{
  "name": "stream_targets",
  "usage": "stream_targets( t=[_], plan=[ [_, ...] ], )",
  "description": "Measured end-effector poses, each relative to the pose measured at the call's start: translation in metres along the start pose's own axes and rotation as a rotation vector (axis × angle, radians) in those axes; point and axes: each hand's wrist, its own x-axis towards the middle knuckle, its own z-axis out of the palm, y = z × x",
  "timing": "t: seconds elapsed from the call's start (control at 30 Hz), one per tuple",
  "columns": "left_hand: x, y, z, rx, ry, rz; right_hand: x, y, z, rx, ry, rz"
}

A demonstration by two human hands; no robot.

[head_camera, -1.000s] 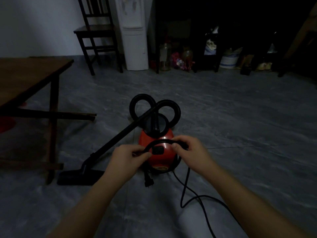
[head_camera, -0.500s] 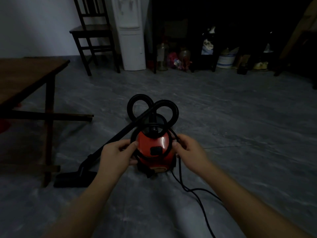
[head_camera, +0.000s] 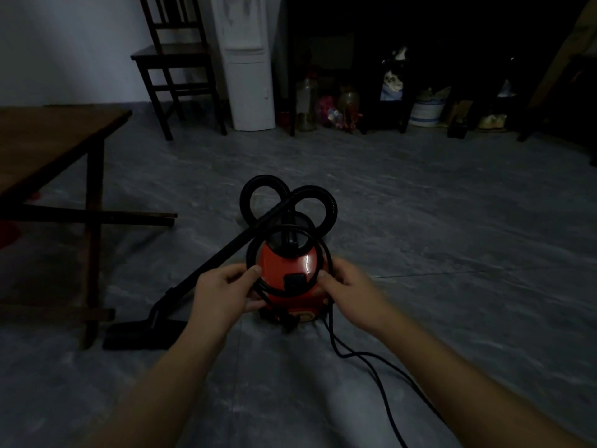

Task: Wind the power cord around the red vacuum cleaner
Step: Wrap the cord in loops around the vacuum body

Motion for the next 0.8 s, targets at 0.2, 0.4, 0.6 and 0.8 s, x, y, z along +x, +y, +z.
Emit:
stream_targets(
  t=[0.2, 0.4, 0.6, 0.8],
  plan=[
    [0.001, -0.003, -0.001, 0.006, -0.002, -0.018, -0.006, -0.003, -0.003, -0.134, -0.029, -0.002],
    [0.002, -0.003, -0.001, 0.012, 0.008, 0.021, 0.001, 0.005, -0.005, -0.373, 0.094, 0.016],
    [0.004, -0.005, -0.002, -0.010, -0.006, -0.003, -0.001, 0.007, -0.009, -0.398, 0.080, 0.049],
    [0.002, -0.004, -0.002, -0.008, -0.026, -0.031, -0.003, 0.002, -0.006, -0.135, -0.049, 0.095]
  ],
)
